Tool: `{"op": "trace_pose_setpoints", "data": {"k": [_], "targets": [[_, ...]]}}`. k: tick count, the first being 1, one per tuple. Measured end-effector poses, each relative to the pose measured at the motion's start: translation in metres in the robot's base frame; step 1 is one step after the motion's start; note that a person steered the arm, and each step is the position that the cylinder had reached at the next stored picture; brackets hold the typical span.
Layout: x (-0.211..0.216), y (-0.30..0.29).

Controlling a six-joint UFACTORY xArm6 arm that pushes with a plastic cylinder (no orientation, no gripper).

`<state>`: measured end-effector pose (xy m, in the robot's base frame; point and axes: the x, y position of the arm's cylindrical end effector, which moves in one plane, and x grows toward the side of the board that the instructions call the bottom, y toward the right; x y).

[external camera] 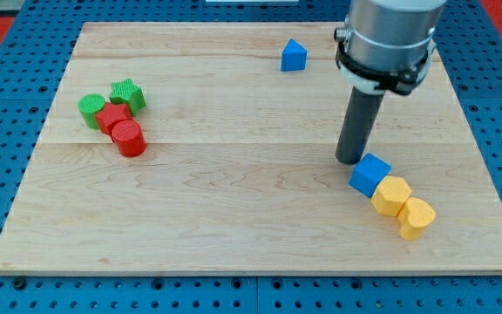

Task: Place the blue triangle towards the top left side of the blue cube

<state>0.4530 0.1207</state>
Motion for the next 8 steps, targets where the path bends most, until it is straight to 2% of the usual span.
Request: {"op": "trace_pose_setpoints", "data": {"k": [2,4,6,8], "targets": [[-0.120,0.017],[-0.178,-0.024],[-0.170,-0.088],[-0.172,-0.082]]}}
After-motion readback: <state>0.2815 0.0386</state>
